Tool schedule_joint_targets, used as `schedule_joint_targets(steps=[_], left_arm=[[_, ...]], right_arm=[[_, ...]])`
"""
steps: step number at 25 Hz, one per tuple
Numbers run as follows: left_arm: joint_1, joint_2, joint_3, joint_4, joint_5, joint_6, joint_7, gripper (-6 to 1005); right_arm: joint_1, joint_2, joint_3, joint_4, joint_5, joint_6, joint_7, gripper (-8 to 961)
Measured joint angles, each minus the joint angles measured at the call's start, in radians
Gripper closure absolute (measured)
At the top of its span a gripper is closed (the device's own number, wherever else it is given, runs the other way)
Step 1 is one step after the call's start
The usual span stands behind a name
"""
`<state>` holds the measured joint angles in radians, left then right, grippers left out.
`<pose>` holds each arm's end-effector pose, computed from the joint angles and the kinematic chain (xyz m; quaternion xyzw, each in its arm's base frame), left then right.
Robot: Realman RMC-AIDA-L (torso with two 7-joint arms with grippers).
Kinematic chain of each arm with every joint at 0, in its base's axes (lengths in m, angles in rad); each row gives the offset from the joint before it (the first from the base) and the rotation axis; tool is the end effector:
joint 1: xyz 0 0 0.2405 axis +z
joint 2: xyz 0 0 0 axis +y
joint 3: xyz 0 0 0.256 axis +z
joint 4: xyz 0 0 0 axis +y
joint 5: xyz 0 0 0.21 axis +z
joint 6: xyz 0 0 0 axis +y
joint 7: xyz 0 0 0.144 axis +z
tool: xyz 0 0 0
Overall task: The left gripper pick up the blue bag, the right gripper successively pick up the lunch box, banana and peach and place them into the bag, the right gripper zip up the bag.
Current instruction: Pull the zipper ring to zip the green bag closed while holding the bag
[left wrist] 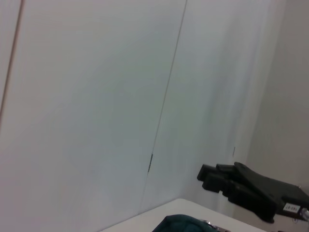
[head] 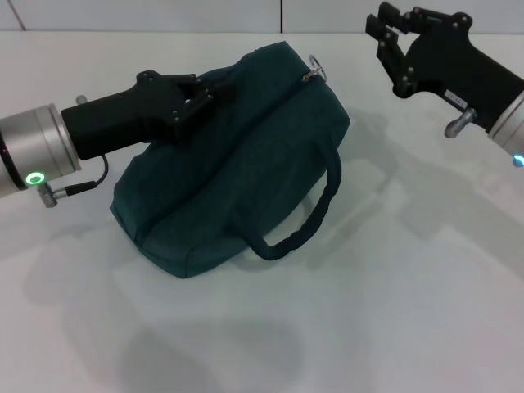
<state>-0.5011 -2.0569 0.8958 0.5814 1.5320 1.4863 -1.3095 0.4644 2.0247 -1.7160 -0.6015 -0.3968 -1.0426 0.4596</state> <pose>-0.2361 0.3442 0.0066 -0.8909 -0.1994 -0.3692 0.1739 0.1980 0.3730 -0.0213 -0.8377 0.0131 0.3687 0.4027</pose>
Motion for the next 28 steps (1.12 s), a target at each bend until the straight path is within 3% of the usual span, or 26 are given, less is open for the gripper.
schedule_joint_targets(steps=[3, 7, 15, 21, 26, 28], left_arm=[[-0.002, 0.001, 0.0, 0.0, 0.002, 0.0, 0.0, 954], [-0.004, 0.002, 0.0, 0.0, 0.003, 0.0, 0.0, 954], [-0.005, 0.006, 0.0, 0.0, 0.003, 0.0, 0.002, 954], [-0.007, 0.006, 0.0, 0.0, 0.004, 0.0, 0.007, 954], [-0.008, 0.006, 0.0, 0.0, 0.004, -0.002, 0.007, 954], [-0.008, 0.007, 0.0, 0.0, 0.004, -0.004, 0.008, 954]], right_arm=[[0.019, -0.014, -0.009, 0.005, -0.038, 0.0, 0.122, 767], [0.041, -0.025, 0.031, -0.015, -0.206, 0.029, 0.299, 708], [0.056, -0.015, 0.063, -0.022, -0.34, 0.095, 0.339, 563], [0.088, -0.012, 0.052, -0.017, -0.356, 0.112, 0.341, 330], [0.098, -0.005, 0.05, -0.029, -0.386, 0.112, 0.337, 246], [0.102, -0.005, 0.05, -0.028, -0.387, 0.109, 0.335, 268]])
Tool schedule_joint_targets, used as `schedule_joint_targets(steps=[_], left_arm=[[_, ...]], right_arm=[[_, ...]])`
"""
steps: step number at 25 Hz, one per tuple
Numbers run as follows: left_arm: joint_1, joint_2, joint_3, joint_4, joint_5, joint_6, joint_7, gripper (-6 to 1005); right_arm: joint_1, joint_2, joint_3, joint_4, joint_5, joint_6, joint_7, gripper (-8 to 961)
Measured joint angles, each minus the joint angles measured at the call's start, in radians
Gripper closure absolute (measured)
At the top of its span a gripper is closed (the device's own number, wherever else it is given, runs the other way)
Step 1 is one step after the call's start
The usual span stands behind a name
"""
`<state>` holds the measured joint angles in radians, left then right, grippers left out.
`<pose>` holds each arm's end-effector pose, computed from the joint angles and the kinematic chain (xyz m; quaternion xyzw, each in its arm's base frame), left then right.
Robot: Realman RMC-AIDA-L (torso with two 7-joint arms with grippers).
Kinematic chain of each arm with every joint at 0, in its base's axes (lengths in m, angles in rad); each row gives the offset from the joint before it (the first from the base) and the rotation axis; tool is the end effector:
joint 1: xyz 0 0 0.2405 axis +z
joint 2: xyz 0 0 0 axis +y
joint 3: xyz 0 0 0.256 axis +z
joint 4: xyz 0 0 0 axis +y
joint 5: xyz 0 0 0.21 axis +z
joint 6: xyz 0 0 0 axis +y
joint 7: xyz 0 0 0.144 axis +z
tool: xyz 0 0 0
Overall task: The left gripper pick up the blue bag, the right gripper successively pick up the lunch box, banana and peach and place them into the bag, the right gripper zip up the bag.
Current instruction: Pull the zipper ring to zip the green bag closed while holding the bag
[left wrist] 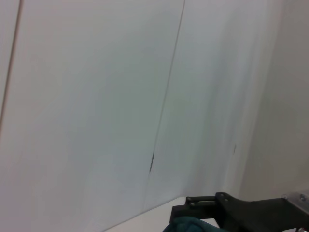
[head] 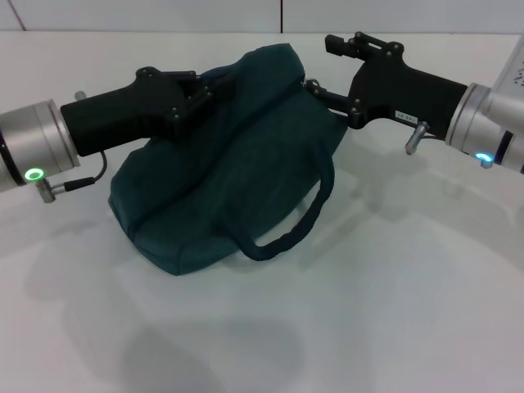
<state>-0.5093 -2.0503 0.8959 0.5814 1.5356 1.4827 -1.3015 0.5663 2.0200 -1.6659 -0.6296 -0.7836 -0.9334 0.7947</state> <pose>-0.2352 0.3471 0.0087 -0.8939 -0.1918 -0.3647 0.1766 0.1772 0.3870 -0.0473 -0.9054 0.0304 0.3017 0.2971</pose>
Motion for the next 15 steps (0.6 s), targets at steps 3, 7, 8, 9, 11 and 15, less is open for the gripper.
schedule_joint_targets(steps=[3, 7, 8, 9, 11, 15], left_arm=[[0.003, 0.003, 0.0, 0.0, -0.003, -0.011, 0.005, 954], [0.005, 0.0, -0.001, 0.0, -0.004, -0.021, 0.014, 954], [0.005, -0.001, -0.001, 0.0, -0.002, -0.022, 0.015, 954], [0.005, -0.003, -0.002, 0.0, -0.001, -0.022, 0.015, 955], [0.005, -0.004, -0.002, 0.0, -0.001, -0.022, 0.015, 955], [0.005, -0.004, -0.002, 0.0, -0.004, -0.023, 0.022, 956]], right_arm=[[0.001, 0.001, 0.0, 0.0, 0.0, -0.004, -0.011, 301], [-0.007, 0.005, 0.0, 0.002, 0.001, -0.019, -0.054, 345], [-0.008, 0.006, -0.001, 0.006, 0.002, -0.026, -0.065, 367], [-0.01, 0.007, -0.001, 0.008, 0.003, -0.028, -0.07, 389], [-0.017, 0.008, -0.001, 0.01, 0.01, -0.033, -0.08, 432], [-0.024, 0.008, 0.002, 0.014, 0.044, -0.033, -0.083, 519]])
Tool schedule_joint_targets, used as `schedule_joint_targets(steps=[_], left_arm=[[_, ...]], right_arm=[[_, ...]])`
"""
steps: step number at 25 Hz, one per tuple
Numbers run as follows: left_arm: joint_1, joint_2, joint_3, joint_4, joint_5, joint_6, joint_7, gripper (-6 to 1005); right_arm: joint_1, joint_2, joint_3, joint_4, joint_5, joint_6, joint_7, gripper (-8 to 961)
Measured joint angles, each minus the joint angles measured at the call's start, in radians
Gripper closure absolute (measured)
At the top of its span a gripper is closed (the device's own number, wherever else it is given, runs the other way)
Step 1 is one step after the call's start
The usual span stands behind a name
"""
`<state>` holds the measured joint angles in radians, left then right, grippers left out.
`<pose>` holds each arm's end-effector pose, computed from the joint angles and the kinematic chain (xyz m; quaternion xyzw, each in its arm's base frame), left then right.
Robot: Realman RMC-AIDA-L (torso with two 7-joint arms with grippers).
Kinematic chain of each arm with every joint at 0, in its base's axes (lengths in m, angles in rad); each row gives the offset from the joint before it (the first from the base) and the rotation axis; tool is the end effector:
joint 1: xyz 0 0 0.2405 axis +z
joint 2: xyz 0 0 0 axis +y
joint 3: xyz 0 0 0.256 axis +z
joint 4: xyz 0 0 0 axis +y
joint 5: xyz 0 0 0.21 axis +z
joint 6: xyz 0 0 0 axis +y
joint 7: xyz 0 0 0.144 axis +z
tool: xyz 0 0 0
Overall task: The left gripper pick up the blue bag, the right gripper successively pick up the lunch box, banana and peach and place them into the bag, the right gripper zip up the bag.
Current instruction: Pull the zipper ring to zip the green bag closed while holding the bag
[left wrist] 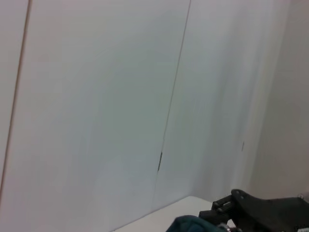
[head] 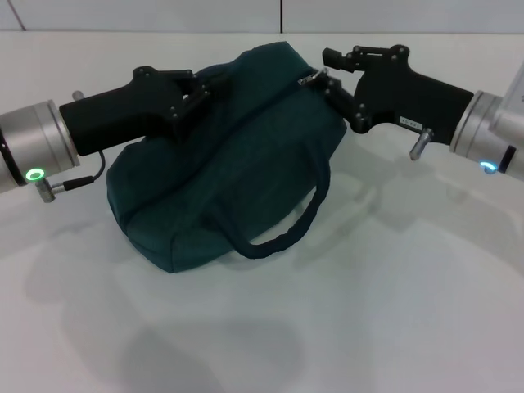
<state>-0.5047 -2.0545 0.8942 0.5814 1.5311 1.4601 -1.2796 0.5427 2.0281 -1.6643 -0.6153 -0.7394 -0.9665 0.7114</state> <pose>-0.2378 0.3484 0.0078 -0.8929 -0.1895 -0.3611 0.1907 0.1829 0.3806 -0.0469 -0.8983 0.0160 0.3107 0.3104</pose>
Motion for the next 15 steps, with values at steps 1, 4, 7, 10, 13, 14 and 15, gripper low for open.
schedule_joint_targets(steps=[1, 4, 7, 10, 13, 14, 15], left_arm=[[0.0, 0.0, 0.0, 0.0, -0.001, 0.0, 0.002, 956], [0.001, -0.001, 0.0, 0.0, -0.001, 0.0, 0.006, 956], [0.002, -0.002, 0.0, 0.0, -0.002, 0.0, 0.008, 955], [0.001, -0.003, 0.0, 0.0, -0.002, 0.0, 0.008, 955], [0.001, -0.004, 0.0, 0.0, -0.003, 0.0, 0.008, 955], [0.001, -0.004, 0.0, 0.0, -0.003, 0.0, 0.008, 955], [0.002, -0.004, 0.0, 0.0, -0.003, 0.0, 0.008, 955]], right_arm=[[0.0, 0.0, -0.001, 0.003, 0.009, 0.0, -0.002, 541], [0.001, 0.0, -0.009, 0.01, 0.01, 0.0, -0.024, 631], [0.005, 0.0, -0.024, 0.013, 0.01, 0.0, -0.057, 732], [0.012, 0.0, -0.027, 0.02, 0.009, 0.0, -0.068, 824], [0.006, 0.0, -0.023, 0.021, 0.02, 0.0, -0.083, 912], [0.002, 0.0, -0.021, 0.022, 0.031, 0.0, -0.092, 912], [-0.001, 0.0, -0.019, 0.022, 0.047, 0.001, -0.1, 912]])
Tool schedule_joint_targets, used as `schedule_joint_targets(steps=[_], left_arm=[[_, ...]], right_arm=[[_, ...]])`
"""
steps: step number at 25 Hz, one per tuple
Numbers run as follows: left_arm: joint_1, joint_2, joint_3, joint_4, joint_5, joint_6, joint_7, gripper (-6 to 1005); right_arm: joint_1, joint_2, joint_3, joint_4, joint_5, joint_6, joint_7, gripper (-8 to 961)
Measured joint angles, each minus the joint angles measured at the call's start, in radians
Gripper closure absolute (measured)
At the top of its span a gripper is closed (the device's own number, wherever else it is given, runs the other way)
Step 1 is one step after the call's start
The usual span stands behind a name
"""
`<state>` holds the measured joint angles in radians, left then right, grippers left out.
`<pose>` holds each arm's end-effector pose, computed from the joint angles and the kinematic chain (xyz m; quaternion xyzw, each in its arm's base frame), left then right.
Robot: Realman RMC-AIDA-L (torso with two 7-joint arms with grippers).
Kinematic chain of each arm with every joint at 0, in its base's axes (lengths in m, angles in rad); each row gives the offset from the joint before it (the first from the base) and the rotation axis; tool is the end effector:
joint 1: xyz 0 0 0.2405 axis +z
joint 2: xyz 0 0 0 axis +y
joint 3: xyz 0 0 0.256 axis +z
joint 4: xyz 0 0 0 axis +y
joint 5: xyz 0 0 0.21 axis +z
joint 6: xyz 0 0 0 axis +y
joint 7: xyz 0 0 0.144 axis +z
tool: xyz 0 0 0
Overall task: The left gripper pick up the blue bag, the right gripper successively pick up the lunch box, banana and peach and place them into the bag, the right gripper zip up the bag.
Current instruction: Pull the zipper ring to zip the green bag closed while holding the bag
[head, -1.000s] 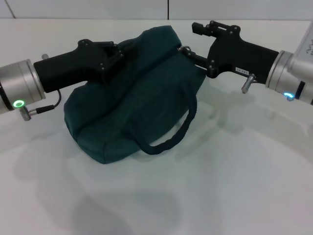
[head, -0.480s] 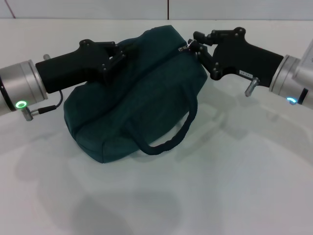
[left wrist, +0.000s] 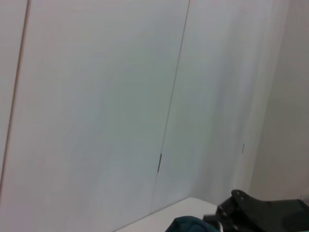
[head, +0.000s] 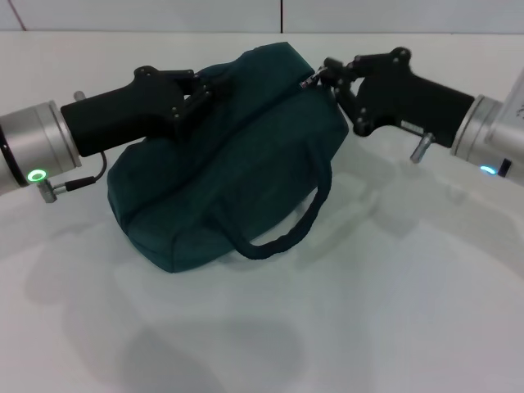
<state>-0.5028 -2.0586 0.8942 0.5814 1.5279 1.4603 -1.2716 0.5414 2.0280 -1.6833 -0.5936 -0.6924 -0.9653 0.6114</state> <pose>-0.2374 0.3477 0.0066 -0.8924 -0.1875 -0.3629 0.1919 0.1873 0.3797 -0.0483 -0.8958 -0.0094 0.3001 0.3278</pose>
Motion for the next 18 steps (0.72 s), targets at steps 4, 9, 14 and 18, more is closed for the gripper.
schedule_joint_targets(steps=[4, 9, 14, 18], left_arm=[[0.001, -0.001, -0.001, 0.0, -0.001, 0.001, 0.006, 956], [0.003, -0.002, -0.004, -0.003, -0.019, 0.009, 0.008, 957], [0.003, -0.001, -0.005, -0.005, -0.043, 0.011, -0.003, 958], [-0.002, 0.004, -0.005, -0.005, -0.058, 0.012, -0.032, 959]], right_arm=[[-0.005, -0.001, 0.0, 0.022, 0.07, 0.006, -0.027, 912], [0.003, -0.005, 0.014, 0.068, 0.108, 0.007, -0.029, 913], [0.016, -0.006, 0.068, 0.128, 0.11, 0.026, -0.029, 913], [0.029, -0.011, 0.084, 0.154, 0.111, 0.047, -0.024, 913]])
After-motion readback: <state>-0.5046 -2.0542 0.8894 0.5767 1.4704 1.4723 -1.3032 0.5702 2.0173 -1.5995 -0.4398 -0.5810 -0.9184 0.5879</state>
